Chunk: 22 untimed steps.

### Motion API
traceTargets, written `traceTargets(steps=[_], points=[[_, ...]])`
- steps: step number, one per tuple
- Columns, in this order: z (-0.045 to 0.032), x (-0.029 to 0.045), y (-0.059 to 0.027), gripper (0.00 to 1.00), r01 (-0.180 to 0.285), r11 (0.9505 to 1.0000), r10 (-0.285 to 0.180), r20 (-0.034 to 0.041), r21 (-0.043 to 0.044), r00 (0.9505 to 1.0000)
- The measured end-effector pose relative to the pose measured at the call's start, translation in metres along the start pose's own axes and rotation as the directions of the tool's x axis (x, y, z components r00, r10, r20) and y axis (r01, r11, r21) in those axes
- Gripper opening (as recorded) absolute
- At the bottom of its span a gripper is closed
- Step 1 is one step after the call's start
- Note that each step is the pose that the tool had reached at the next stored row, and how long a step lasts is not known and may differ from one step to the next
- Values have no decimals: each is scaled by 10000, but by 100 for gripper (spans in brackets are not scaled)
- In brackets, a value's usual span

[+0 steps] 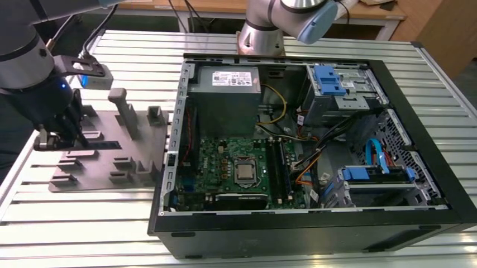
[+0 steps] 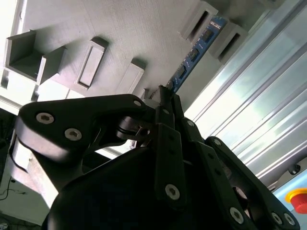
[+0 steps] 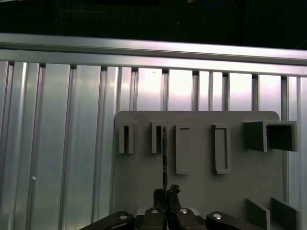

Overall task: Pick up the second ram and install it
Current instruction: 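Pick up the second ram and move it above second insertion slot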

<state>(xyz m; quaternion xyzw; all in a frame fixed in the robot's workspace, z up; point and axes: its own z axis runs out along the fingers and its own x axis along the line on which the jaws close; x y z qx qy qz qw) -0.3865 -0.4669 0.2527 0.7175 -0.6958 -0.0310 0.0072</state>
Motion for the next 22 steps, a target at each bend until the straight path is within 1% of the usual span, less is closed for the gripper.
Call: traceTargets(steps=[10, 22], points=[[-151, -5, 8, 14, 1, 10000, -1, 30, 1, 10000], [-380, -13, 20, 14, 2, 10000, -2, 44, 1, 10000]])
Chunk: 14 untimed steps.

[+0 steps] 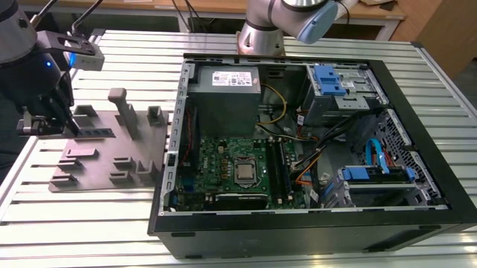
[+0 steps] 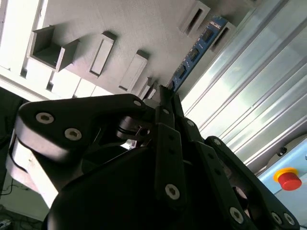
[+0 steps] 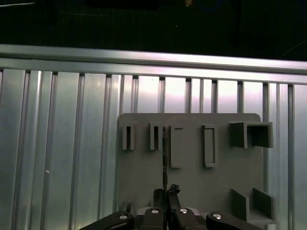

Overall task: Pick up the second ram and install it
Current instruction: 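Pick up the second ram and move it above second insertion slot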

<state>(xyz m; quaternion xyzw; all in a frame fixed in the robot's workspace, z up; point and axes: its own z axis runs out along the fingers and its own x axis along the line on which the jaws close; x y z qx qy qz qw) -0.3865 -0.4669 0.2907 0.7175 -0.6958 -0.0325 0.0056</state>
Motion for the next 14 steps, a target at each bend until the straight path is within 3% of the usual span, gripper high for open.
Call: traceTargets(steps=[14], points=[[-248, -9, 13, 14, 1, 10000, -1, 11, 1, 10000]])
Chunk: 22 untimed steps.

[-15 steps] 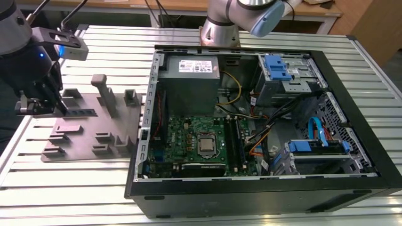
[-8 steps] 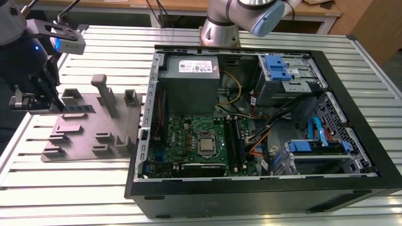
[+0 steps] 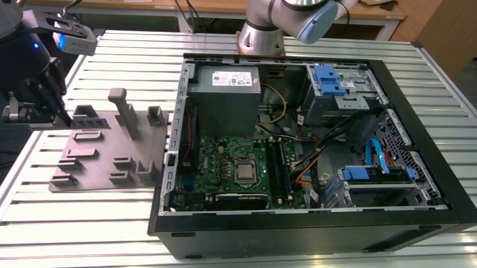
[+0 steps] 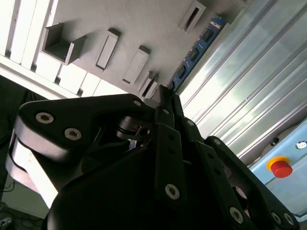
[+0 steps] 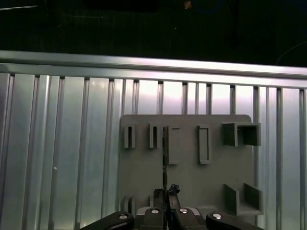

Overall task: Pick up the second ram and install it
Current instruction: 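Pick up the second ram and move it above second insertion slot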

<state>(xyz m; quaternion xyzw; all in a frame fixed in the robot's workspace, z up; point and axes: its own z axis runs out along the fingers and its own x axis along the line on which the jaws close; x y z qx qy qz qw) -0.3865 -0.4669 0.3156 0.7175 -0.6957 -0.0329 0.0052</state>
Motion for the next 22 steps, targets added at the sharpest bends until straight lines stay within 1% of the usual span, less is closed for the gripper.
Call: traceTargets(steps=[22], points=[[-366, -15, 20, 14, 0, 10000, 0, 2, 0, 10000]])
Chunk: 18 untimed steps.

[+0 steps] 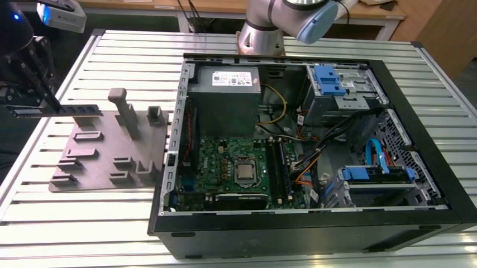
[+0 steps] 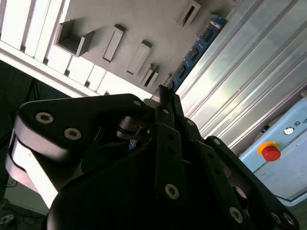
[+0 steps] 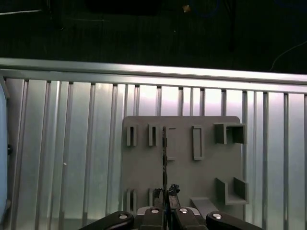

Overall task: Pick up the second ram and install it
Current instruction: 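Pick up the second ram and move it above second insertion slot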

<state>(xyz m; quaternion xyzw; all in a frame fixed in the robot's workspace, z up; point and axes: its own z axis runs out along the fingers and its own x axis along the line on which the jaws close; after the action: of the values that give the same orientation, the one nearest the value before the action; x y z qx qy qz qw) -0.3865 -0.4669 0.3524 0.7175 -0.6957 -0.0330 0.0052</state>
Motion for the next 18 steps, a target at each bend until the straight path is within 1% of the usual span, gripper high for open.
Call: traceTargets(steps=[9, 13, 18], points=[[-169, -7, 9, 14, 0, 10000, 0, 2, 0, 10000], [-237, -9, 13, 14, 1, 10000, -1, 15, 1, 10000], [-352, -14, 19, 14, 2, 10000, -2, 32, 1, 10000]])
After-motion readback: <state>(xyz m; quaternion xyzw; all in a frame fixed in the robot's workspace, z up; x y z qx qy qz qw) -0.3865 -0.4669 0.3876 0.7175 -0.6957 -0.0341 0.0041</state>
